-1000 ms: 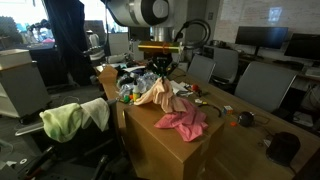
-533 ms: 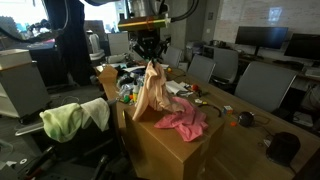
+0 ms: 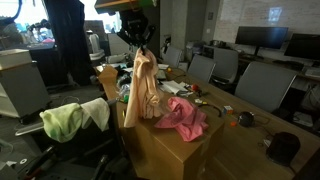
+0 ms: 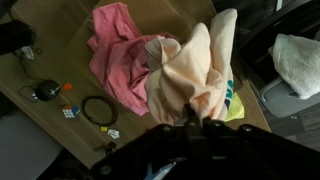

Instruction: Move the white and green towels and the peach and pink shirt to the backrest of the chair

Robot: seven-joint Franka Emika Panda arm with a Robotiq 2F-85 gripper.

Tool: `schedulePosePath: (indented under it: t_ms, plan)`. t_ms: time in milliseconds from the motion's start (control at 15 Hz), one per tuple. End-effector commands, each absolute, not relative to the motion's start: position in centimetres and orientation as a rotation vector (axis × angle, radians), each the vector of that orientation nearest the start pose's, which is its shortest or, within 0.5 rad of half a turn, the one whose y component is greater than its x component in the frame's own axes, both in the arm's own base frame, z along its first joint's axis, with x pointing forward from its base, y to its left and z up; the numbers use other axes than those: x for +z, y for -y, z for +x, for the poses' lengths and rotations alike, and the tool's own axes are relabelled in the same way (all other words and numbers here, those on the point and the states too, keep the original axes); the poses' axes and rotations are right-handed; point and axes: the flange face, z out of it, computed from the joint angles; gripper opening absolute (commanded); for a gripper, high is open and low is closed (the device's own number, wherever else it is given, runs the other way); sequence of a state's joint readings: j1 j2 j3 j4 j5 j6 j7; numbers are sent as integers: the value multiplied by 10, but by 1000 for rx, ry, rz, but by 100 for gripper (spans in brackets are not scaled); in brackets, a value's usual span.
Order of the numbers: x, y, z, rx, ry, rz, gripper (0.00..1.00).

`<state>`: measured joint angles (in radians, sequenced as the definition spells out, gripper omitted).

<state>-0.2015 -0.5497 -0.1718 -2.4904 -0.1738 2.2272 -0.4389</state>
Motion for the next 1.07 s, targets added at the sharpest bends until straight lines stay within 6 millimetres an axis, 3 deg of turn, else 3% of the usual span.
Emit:
schedulePosePath:
  t_ms: [0, 533, 800, 1000]
  plan:
    - [520, 153, 341, -423, 380, -3262, 1]
    - [522, 126, 297, -185, 744, -3212, 1]
    - [519, 101, 283, -51, 999, -3156, 1]
    - [518, 71, 282, 24, 1152, -3116, 1]
